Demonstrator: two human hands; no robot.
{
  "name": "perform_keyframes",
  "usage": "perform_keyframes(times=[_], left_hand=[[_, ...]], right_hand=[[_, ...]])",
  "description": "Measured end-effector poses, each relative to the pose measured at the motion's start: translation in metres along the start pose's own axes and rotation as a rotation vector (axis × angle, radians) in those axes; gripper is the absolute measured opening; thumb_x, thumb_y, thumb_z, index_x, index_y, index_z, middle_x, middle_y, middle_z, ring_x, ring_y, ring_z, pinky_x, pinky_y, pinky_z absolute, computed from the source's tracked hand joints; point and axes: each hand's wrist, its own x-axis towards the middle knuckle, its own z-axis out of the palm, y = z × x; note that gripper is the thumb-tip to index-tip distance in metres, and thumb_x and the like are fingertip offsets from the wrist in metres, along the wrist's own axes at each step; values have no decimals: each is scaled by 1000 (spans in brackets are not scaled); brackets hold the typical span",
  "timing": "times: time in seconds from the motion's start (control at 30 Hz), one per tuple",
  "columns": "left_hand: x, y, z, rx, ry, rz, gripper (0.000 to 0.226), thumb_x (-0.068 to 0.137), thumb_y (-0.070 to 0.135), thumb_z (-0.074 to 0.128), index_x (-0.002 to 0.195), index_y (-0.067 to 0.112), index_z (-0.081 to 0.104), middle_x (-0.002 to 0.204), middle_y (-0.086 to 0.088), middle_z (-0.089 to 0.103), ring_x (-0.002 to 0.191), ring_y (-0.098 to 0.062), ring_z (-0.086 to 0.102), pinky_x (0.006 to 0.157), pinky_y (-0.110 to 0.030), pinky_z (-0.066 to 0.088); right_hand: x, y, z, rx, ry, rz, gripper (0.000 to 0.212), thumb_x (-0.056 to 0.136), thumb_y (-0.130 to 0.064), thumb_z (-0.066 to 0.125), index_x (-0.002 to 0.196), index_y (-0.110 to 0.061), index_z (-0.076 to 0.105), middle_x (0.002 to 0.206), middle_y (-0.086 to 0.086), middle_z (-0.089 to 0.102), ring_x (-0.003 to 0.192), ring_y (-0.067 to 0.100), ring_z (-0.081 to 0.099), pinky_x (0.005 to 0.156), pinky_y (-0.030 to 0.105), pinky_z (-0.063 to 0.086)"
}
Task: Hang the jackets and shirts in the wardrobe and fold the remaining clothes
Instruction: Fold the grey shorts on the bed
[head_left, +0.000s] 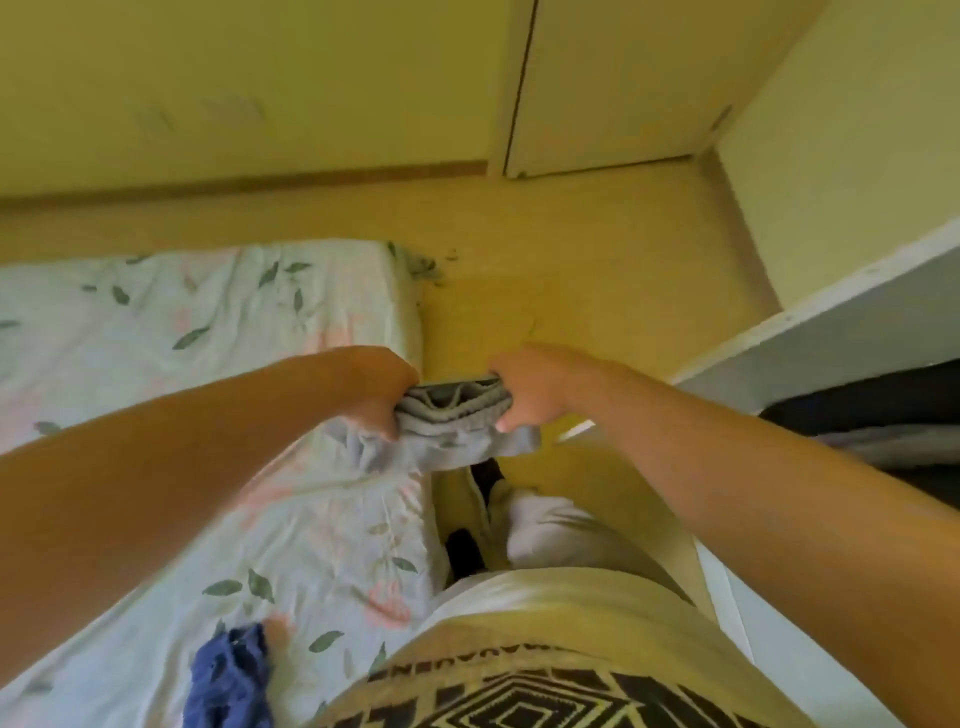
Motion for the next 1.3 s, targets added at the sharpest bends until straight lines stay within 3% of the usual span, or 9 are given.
perform_keyframes(times=[0.1,0.33,0.5,0.63,0.87,0.97,1.07,1.2,1.3], left_hand=[[-21,49,-80,35,64,71,21,82,39,71,83,25,55,84,2,63,85,-21,63,74,-33,52],[-89,180,-228,273,210,266,27,84,39,70,105,24,60,98,2,68,89,-18,63,73,-31,51],[-154,289,-289,400,309,455,33,88,45,74,109,23,61,101,4,66,92,-18,61,78,-29,48],[-205,356,-320,465,414,604,44,87,52,74,119,27,59,117,5,67,98,-15,61,74,-26,43],[-266,439,-388,233,653,840,35,82,42,82,109,26,67,103,11,73,97,-10,69,84,-26,55],[-279,466,-416,46,701,922,30,78,39,86,101,27,71,94,15,76,89,-4,72,73,-19,54],[-289,486,-440,-91,762,970,38,74,40,88,105,24,73,98,9,78,95,-14,74,88,-31,58],[-298,509,-466,-288,880,1038,38,74,42,87,104,23,73,103,5,77,99,-16,72,95,-36,56],[-299,524,-482,-464,892,1102,37,77,40,86,105,21,74,101,5,78,96,-16,74,92,-35,57]], right_hand=[[-84,37,-25,83,69,112,70,85,-49,76,139,-13,47,117,2,58,94,24,52,73,34,44],[-285,96,-64,210,205,416,58,77,-35,86,125,-17,58,113,-4,62,100,23,61,86,38,53],[-442,105,-74,157,172,641,48,76,-40,86,113,-25,59,101,-7,65,87,17,62,71,33,51],[-545,107,-69,214,187,737,52,72,-33,91,118,-25,67,112,-8,71,105,18,66,98,40,52],[-698,112,-67,536,407,918,41,76,-10,86,110,-27,70,112,-3,76,111,25,69,104,49,51],[-747,118,-70,625,542,947,36,79,-3,82,109,-21,72,111,3,76,98,23,74,86,45,60],[-786,128,-81,649,641,1011,34,81,4,74,108,-17,71,100,6,77,70,20,74,51,30,56],[-822,143,-93,662,829,1037,30,80,11,58,99,-9,70,78,9,76,52,21,68,42,26,50],[-843,160,-101,663,952,1039,29,74,9,57,94,-8,71,85,13,76,63,28,71,49,28,53]])
